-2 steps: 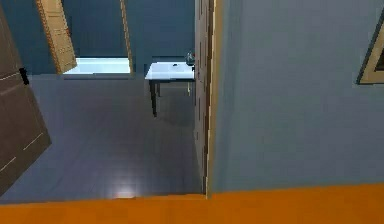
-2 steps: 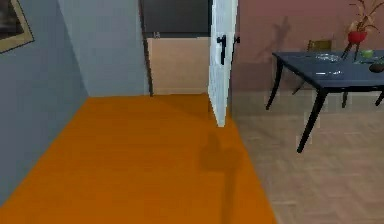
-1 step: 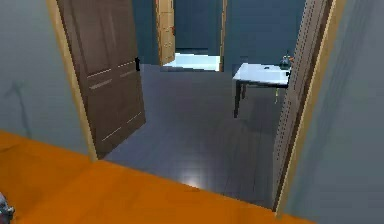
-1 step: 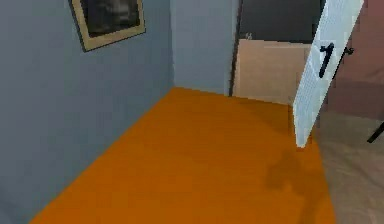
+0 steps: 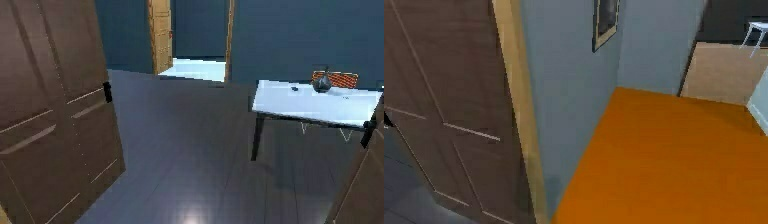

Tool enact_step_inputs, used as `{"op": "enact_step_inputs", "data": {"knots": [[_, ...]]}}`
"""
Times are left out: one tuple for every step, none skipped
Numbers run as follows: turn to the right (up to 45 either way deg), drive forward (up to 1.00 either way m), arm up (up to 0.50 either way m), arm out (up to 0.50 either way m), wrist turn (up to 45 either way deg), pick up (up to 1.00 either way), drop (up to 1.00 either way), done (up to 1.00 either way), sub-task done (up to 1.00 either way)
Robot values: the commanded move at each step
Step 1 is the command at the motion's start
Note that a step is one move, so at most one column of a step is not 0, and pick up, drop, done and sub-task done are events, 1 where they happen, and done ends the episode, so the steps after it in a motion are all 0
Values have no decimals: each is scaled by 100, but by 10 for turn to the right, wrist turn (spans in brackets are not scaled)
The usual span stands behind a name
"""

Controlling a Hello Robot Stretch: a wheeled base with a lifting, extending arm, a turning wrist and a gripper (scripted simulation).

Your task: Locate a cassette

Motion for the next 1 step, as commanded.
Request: {"op": "enact_step_inputs", "data": {"knots": [[0,100,0,0,0,0,0,0,0]]}}
